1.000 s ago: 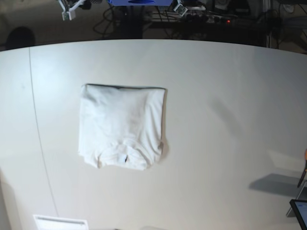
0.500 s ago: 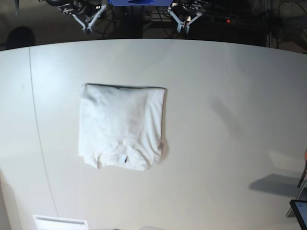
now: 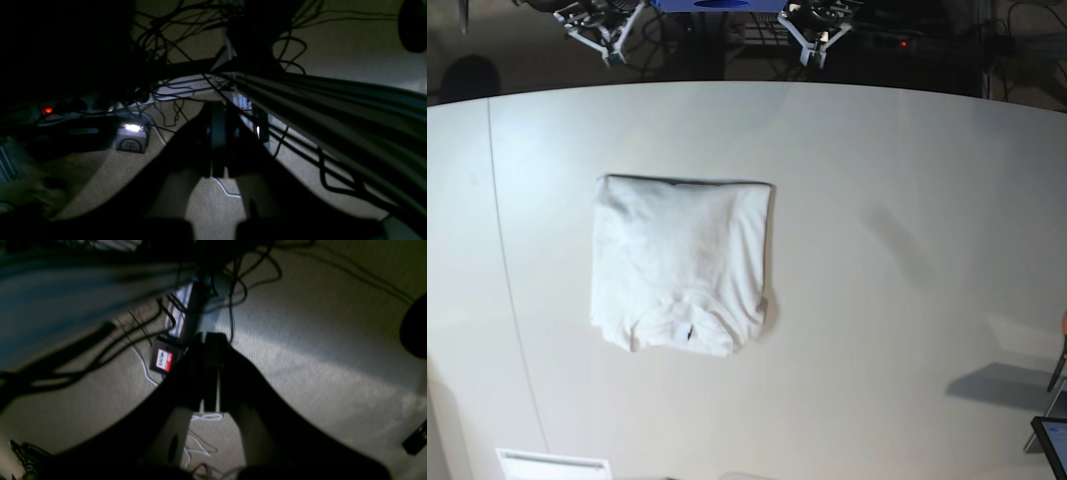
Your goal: Fold the T-shirt properly
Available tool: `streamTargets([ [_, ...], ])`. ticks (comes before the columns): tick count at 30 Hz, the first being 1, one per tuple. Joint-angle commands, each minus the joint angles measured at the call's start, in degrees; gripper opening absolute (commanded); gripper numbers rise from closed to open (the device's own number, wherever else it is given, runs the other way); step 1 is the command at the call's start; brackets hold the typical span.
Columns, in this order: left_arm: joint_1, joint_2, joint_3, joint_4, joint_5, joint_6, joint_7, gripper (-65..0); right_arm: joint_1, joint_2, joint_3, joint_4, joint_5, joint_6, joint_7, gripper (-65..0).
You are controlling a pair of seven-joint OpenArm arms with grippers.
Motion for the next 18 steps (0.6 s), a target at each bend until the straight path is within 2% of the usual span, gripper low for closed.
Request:
streamTargets([
  [1, 0.08, 0.07, 0.01, -0.04, -0.18, -0.25, -0.45, -65.0, 0.2, 0.78, 0.2, -0.06, 0.1, -0.16, 0.72, -64.7],
  [18, -0.09, -0.11, 0.01, 1.98, -0.27, -0.16, -0.89, -65.0, 0.91, 1.04, 0.02, 0.29, 0.1, -0.25, 0.72, -64.7],
])
